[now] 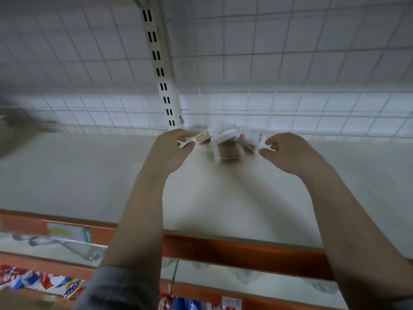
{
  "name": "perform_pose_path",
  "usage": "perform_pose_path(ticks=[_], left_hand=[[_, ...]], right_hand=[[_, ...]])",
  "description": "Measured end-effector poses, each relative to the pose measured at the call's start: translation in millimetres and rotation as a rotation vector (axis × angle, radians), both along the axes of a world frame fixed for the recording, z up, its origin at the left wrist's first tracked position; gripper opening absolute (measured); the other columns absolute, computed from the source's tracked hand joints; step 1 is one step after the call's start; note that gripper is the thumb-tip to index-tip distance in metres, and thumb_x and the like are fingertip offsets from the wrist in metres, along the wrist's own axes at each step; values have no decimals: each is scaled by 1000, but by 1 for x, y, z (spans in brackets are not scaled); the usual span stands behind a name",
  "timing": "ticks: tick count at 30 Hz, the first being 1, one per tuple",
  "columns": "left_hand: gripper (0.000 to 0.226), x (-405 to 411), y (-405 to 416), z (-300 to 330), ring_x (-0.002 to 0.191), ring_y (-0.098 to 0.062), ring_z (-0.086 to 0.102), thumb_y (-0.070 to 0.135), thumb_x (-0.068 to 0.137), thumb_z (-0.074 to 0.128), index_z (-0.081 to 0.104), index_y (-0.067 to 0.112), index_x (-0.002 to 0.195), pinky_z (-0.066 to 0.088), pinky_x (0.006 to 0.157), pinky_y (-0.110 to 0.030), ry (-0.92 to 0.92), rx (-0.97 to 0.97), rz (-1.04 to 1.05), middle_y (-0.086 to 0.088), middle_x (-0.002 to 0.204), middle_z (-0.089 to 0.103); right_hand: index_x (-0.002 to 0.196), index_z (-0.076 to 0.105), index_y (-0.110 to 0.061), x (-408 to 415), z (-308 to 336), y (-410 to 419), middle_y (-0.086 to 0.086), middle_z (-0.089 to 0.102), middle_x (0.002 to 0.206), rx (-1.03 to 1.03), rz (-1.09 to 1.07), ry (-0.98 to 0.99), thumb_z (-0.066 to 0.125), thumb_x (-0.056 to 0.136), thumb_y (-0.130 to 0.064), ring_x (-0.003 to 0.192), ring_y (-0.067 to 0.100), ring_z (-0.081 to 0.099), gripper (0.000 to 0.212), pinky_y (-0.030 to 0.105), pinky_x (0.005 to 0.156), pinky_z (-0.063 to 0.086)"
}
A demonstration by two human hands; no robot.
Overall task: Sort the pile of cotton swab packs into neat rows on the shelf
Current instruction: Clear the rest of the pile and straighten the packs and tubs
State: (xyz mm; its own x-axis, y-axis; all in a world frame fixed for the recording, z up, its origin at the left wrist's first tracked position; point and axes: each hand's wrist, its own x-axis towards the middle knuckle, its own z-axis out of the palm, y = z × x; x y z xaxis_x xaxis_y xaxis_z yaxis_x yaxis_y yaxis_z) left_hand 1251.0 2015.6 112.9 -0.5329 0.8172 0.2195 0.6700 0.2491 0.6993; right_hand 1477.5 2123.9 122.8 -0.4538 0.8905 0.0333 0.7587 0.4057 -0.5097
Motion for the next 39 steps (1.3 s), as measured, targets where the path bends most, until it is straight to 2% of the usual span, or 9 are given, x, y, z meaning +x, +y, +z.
perform_pose_path(ticks=[13,16,18,21,24,27,30,34,39], left_hand=[[14,-27,18,-6,91,-12,58,26,88,64,64,26,102,46,81,-27,-61,17,-60,7,101,59],[18,-28,20,-5,91,-12,57,24,88,63,64,23,106,43,79,-24,-56,16,-56,6,102,59],[13,-29,19,-5,91,-12,57,25,88,63,62,29,101,43,78,-24,-81,20,-53,6,104,59],[13,-30,18,-8,92,-10,56,27,89,62,60,33,100,42,75,-23,-88,-17,-45,7,105,58],[18,-30,18,-8,92,-10,56,27,90,61,62,29,107,42,74,-23,-87,-33,-39,7,106,57],[17,-30,22,-9,91,-10,55,26,90,60,62,29,106,41,74,-23,-78,-37,-46,7,106,58],[15,-32,28,-11,91,-10,54,27,90,61,60,31,104,41,72,-24,-53,-68,-72,8,106,57],[30,-39,40,-8,94,-10,51,24,89,62,60,21,119,38,78,-22,73,-145,-121,5,114,58],[49,-36,62,-9,117,-19,50,21,85,67,51,19,130,37,91,-26,221,-208,-181,-5,129,52]], right_hand=[[138,43,-13,-49,2,62,3,44,143,-42,116,-158,55,92,-31,131,21,40,52,28,102,31],[106,61,-21,-52,1,74,-3,59,109,-68,151,-176,55,91,-34,109,24,51,21,23,79,38],[107,64,-13,-53,0,78,4,62,101,-97,167,-166,55,89,-40,101,29,55,34,26,73,36],[136,48,-16,-52,-1,82,5,52,135,-161,161,-195,58,87,-49,124,24,47,60,30,91,35],[139,44,-15,-50,-2,84,7,47,140,-177,162,-186,63,84,-48,128,23,44,66,31,96,35],[102,62,-8,-49,-5,87,10,62,97,-181,132,-116,68,79,-48,86,22,58,46,28,69,39],[66,43,-11,-47,-9,85,5,42,66,-216,109,-47,71,77,-46,59,16,40,46,25,55,29],[100,56,-5,-38,-9,81,8,60,97,-268,56,67,73,79,-36,82,19,59,41,24,63,47],[112,56,-6,-20,-2,65,11,62,108,-222,-39,205,70,81,-37,86,19,55,46,28,71,41]])
